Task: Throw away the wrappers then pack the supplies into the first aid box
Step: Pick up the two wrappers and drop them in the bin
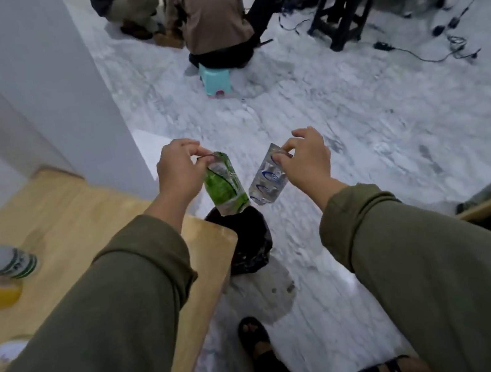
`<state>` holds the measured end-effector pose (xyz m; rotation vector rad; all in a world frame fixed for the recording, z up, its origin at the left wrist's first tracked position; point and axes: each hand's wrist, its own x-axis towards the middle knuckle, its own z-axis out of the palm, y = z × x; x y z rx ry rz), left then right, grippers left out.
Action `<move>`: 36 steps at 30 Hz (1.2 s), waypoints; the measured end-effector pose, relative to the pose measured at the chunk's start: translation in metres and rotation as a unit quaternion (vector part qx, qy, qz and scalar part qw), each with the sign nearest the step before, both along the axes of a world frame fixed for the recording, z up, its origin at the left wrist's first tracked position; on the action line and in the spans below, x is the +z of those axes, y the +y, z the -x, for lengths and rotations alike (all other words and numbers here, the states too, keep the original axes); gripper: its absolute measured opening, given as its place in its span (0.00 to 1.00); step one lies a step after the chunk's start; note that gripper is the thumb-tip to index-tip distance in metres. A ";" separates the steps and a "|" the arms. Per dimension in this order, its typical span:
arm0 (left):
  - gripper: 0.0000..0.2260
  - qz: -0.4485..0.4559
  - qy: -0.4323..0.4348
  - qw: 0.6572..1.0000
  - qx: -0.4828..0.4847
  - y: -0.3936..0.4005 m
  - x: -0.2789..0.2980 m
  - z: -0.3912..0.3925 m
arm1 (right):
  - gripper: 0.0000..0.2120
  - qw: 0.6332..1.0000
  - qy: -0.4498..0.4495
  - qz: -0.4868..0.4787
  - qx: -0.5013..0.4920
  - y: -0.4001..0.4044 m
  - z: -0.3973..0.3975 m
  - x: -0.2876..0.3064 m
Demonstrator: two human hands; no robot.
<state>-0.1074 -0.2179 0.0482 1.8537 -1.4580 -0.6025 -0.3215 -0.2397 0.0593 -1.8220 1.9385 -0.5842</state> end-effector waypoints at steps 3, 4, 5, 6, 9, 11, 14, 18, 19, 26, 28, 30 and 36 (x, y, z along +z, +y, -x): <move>0.05 -0.029 -0.015 0.999 -0.028 -0.038 -0.025 0.014 | 0.07 1.000 -0.002 -0.025 -0.010 -0.026 0.013 -0.028; 0.05 -0.043 -0.019 0.998 -0.034 -0.051 -0.036 0.017 | 0.07 0.999 -0.005 -0.034 -0.011 -0.035 0.016 -0.041; 0.04 -0.059 -0.022 0.997 -0.037 -0.062 -0.050 0.019 | 0.07 0.999 -0.007 -0.045 -0.011 -0.043 0.017 -0.055; 0.03 -0.076 -0.023 0.996 -0.039 -0.072 -0.065 0.020 | 0.07 0.998 -0.010 -0.057 -0.011 -0.050 0.017 -0.070; 0.02 -0.134 -0.041 0.989 -0.055 -0.092 -0.113 0.023 | 0.07 0.996 -0.015 -0.087 -0.007 -0.063 0.015 -0.123; 0.03 -0.170 -0.061 0.982 -0.064 -0.102 -0.141 0.024 | 0.07 0.994 -0.010 -0.107 -0.006 -0.068 0.013 -0.155; 0.05 -0.219 -0.101 0.968 -0.072 -0.112 -0.169 0.023 | 0.07 0.992 -0.008 -0.127 -0.004 -0.074 0.009 -0.193; 0.09 -0.285 -0.139 0.944 -0.094 -0.119 -0.193 0.021 | 0.09 0.984 -0.016 -0.175 0.007 -0.078 0.002 -0.223; 0.12 -0.299 -0.145 0.938 -0.098 -0.120 -0.196 0.021 | 0.12 0.982 -0.014 -0.189 0.016 -0.079 -0.001 -0.227; 0.36 -0.327 -0.164 0.923 -0.117 -0.120 -0.189 0.012 | 0.29 0.973 -0.003 -0.219 0.077 -0.093 -0.016 -0.217; 0.42 -0.326 -0.160 0.924 -0.121 -0.117 -0.176 0.008 | 0.32 0.973 0.008 -0.213 0.093 -0.096 -0.022 -0.203; 0.45 -0.321 -0.161 0.926 -0.120 -0.112 -0.161 0.004 | 0.33 0.973 0.019 -0.201 0.111 -0.097 -0.030 -0.184; 0.45 -0.298 -0.157 0.937 -0.096 -0.086 -0.091 -0.013 | 0.32 0.972 0.060 -0.168 0.155 -0.089 -0.052 -0.113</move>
